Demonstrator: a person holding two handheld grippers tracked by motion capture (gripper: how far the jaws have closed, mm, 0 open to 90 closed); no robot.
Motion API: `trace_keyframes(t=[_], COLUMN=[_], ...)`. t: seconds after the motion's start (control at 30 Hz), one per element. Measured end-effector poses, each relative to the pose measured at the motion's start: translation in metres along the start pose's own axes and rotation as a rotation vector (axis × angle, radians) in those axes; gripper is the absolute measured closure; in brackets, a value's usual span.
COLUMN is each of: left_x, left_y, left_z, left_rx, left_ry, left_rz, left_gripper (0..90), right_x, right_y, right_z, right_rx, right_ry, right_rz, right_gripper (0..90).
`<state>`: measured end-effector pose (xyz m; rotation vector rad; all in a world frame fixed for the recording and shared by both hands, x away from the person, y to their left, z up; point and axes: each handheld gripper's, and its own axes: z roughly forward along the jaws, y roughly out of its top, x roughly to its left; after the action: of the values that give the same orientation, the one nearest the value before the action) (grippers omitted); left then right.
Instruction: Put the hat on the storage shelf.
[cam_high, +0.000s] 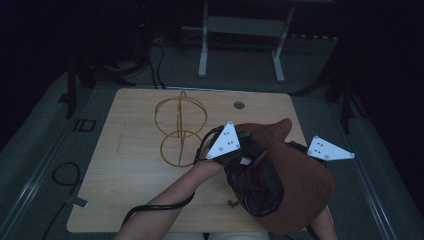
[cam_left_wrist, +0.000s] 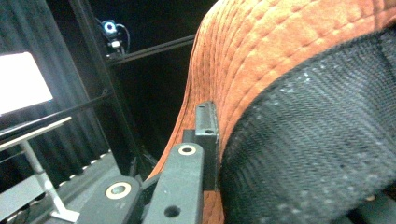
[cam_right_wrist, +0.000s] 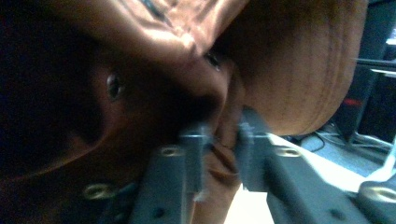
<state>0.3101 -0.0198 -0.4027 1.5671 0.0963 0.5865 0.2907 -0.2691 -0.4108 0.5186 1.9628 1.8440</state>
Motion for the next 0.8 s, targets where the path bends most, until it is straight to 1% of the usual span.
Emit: trace_keyframes(t=[0.03, 0.13, 0.17, 0.27, 0.3, 0.33, 0.37, 0.4, 0.43, 0.47, 0.5, 0.57, 0.6, 0.7, 0.8], left_x=[0.0, 0.001, 0.002, 0.005, 0.005, 0.006, 0.006, 0.007, 0.008, 0.008, 0.009, 0.011, 0.011, 0.014, 0.015], left_y=[0.0, 0.0, 0.0, 0.0, 0.0, 0.0, 0.0, -0.001, -0.001, -0.001, -0.001, 0.0, 0.0, 0.001, 0.001], left_z=[0.0, 0.0, -0.001, -0.002, -0.003, -0.004, -0.005, -0.005, -0.006, -0.008, -0.009, -0.013, -0.015, -0.022, -0.031], left_rx=[0.0, 0.007, 0.008, 0.018, 0.023, 0.032, 0.036, 0.037, 0.037, 0.037, 0.037, 0.042, 0.045, 0.058, 0.074], left_ry=[-0.005, -0.008, -0.002, -0.008, -0.007, -0.009, -0.007, -0.002, 0.003, 0.011, 0.017, 0.037, 0.05, 0.075, 0.098], left_rz=[-0.011, -0.019, -0.017, -0.027, -0.026, -0.032, -0.037, -0.044, -0.046, -0.045, -0.045, -0.053, -0.051, -0.071, -0.068], left_gripper=[86.5, 86.0, 84.6, 69.0, 66.5, 66.5, 64.7, 61.4, 60.4, 60.0, 56.4, 56.0, 54.8, 47.9, 44.0], right_x=[-0.001, 0.0, 0.0, -0.002, -0.003, -0.003, -0.003, -0.003, -0.004, -0.006, -0.006, -0.007, -0.008, -0.01, -0.012], right_y=[-0.001, 0.001, 0.001, 0.0, 0.0, 0.0, 0.001, 0.001, 0.002, 0.004, 0.005, 0.006, 0.008, 0.012, 0.015], right_z=[0.0, 0.0, 0.0, -0.002, -0.004, -0.004, -0.005, -0.007, -0.008, -0.011, -0.012, -0.013, -0.014, -0.015, -0.015], right_rx=[-0.001, 0.007, 0.011, 0.001, -0.01, -0.01, -0.011, -0.019, -0.03, -0.041, -0.046, -0.048, -0.048, -0.051, -0.061], right_ry=[0.013, 0.006, 0.007, 0.016, 0.016, 0.016, 0.006, 0.002, 0.004, -0.01, -0.015, -0.018, -0.029, -0.052, -0.069], right_rz=[0.02, 0.023, 0.033, 0.047, 0.053, 0.053, 0.047, 0.058, 0.068, 0.07, 0.066, 0.067, 0.063, 0.059, 0.06], right_gripper=[86.5, 86.7, 86.8, 86.9, 86.9, 86.9, 86.9, 87.0, 86.9, 87.0, 87.0, 87.0, 87.0, 87.0, 87.0])
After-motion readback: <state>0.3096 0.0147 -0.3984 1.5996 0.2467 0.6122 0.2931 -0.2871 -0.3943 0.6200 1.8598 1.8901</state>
